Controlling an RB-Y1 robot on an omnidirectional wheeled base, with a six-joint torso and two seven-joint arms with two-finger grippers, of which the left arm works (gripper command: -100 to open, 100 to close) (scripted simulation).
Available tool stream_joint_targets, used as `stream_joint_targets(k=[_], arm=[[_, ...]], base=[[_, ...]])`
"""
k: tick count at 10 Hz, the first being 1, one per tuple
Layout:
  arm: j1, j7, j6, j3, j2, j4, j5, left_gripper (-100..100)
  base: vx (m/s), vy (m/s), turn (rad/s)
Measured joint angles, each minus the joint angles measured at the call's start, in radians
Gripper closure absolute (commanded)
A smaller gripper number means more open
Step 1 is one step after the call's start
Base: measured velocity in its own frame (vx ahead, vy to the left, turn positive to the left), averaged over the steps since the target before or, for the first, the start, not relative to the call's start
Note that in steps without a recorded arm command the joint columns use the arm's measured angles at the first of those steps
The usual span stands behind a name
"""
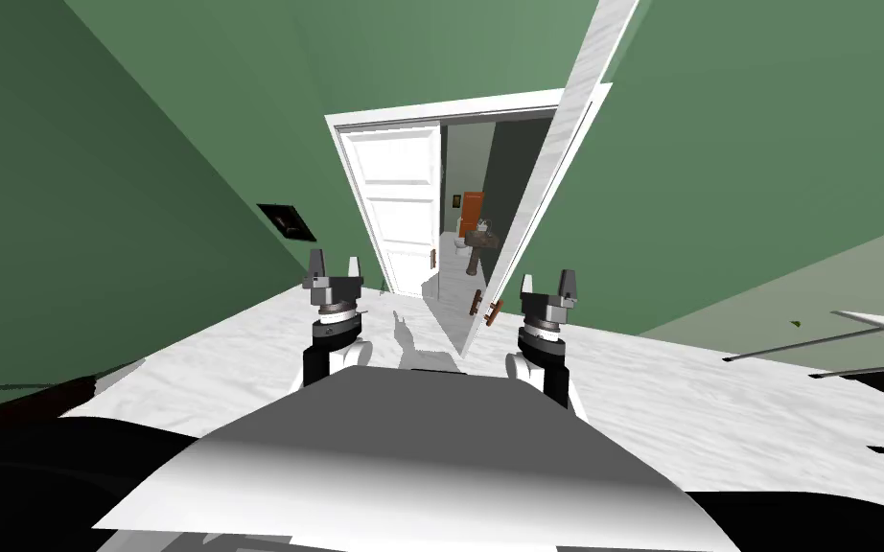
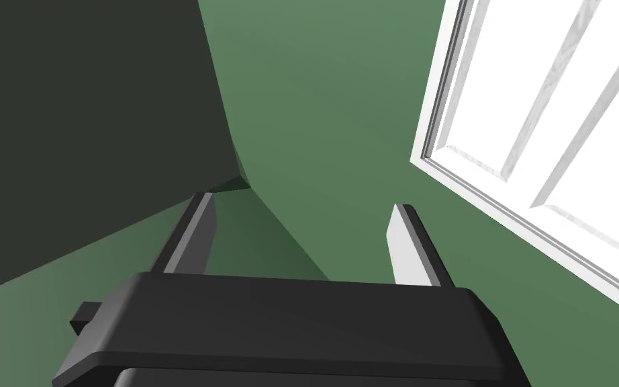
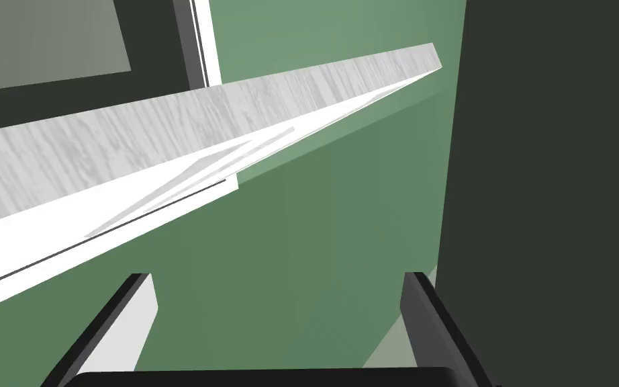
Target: Pull the door open
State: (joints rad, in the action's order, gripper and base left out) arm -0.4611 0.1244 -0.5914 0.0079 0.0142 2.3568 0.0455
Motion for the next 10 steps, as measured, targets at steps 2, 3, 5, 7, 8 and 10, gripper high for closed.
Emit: stream_joint_targets(k=[2,3,5,7,8,10], arm=[[0.007,0.026,-0.008,-0.003,0.012,-0.040,0.033,-100],[0.010,0.040,-0.020,-0.009,0.017,-0.067,0.049,-100],[0.023,0.071,-0.030,-0.005,0.031,-0.110,0.086,-100],[0.029,0.097,-0.043,-0.010,0.041,-0.153,0.115,-100],[0.034,0.112,-0.043,-0.007,0.048,-0.167,0.135,-100],[0.036,0.146,-0.056,-0.011,0.062,-0.210,0.174,-100]], base=[[0.124,0.031,-0.222],[0.117,0.042,-0.149],[0.107,0.012,-0.152],[0.076,0.023,-0.150],[0.077,0.026,-0.195],[0.075,0.037,-0.175]])
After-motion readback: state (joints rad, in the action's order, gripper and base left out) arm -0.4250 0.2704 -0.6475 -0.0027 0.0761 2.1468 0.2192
